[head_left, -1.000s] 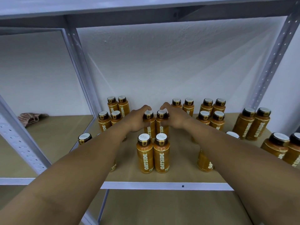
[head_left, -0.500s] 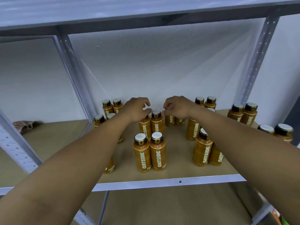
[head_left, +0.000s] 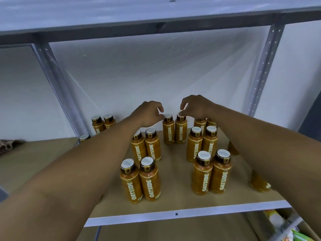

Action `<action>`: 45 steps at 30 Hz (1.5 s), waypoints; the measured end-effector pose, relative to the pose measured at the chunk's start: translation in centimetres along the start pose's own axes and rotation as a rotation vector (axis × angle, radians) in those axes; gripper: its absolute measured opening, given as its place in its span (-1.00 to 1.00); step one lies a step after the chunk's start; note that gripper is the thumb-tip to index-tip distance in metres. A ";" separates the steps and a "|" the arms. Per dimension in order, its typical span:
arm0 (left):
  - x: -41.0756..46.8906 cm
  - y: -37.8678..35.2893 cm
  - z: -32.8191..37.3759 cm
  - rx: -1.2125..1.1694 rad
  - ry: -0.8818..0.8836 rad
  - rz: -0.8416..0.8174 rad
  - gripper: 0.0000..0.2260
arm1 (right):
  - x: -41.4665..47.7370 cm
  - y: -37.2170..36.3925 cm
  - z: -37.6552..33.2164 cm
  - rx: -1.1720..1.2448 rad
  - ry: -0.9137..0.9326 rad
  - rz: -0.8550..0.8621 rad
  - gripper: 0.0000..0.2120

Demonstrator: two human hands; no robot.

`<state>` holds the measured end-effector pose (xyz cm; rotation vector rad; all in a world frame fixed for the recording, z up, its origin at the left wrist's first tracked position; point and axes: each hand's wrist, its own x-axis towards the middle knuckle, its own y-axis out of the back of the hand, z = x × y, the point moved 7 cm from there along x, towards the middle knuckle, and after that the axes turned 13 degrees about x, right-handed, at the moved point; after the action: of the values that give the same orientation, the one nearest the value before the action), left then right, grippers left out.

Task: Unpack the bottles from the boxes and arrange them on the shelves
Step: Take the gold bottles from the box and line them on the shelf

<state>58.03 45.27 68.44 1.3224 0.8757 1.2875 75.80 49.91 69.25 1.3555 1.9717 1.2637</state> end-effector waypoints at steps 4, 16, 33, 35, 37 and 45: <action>2.3 -2.6 -0.3 -0.002 0.026 -0.124 -0.59 | 2.1 -1.0 1.9 0.002 -0.043 -0.061 -0.60; 5.8 -7.2 -0.7 -0.062 0.002 -0.232 -0.47 | 4.8 -4.8 5.0 -0.065 -0.075 -0.204 -0.40; 5.3 -6.5 -4.7 0.018 0.013 -0.251 -0.51 | 7.2 -7.6 2.1 -0.096 -0.017 -0.166 -0.44; 4.9 -6.3 -5.9 0.022 0.027 -0.249 -0.52 | 7.7 -8.3 0.9 -0.103 0.003 -0.168 -0.46; 4.4 -6.1 -7.0 0.015 0.050 -0.241 -0.53 | 8.2 -9.0 -0.1 -0.105 0.021 -0.165 -0.48; 3.3 -5.6 -11.2 0.035 0.101 -0.198 -0.54 | 10.2 -11.2 -2.9 -0.081 0.040 -0.144 -0.47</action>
<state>48.51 51.62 62.29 1.1728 1.0762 1.1963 63.63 56.59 62.42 1.1363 1.9835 1.2970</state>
